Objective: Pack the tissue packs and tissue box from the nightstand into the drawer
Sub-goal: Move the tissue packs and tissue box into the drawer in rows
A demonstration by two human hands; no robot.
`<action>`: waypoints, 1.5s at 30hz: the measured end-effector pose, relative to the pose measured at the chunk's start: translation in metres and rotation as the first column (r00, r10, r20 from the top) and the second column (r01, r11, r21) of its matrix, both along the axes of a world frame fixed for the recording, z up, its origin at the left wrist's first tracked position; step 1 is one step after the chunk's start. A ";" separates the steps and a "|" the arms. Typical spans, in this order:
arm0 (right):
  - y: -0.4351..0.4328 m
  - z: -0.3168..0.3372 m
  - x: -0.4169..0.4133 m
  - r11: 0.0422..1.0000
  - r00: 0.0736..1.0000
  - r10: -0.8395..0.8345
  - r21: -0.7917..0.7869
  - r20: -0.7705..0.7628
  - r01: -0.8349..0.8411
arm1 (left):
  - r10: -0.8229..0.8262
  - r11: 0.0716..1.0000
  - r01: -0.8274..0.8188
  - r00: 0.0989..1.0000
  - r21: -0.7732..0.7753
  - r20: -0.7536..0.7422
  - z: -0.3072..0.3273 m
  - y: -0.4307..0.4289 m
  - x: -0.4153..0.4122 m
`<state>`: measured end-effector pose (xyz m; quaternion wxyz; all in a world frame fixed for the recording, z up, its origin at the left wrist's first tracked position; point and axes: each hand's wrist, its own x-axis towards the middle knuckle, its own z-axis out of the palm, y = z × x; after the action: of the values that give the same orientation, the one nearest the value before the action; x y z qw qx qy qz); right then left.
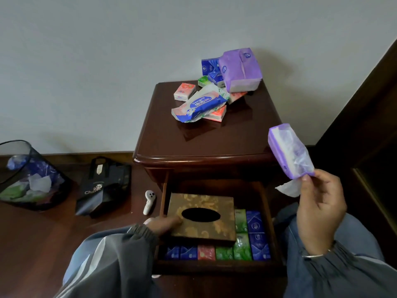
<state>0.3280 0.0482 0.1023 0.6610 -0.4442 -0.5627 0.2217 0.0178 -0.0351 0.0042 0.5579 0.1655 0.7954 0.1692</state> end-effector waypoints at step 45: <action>0.000 -0.014 0.000 1.000 0.985 0.016 0.011 0.173 -0.018 | -0.574 0.438 0.887 0.154 -0.143 -0.804 -0.021 0.075 0.026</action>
<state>0.3276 0.0478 0.0884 0.6106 -0.4528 -0.6229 0.1845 0.0433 0.0397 -0.0172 0.1293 0.6917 0.7067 -0.0737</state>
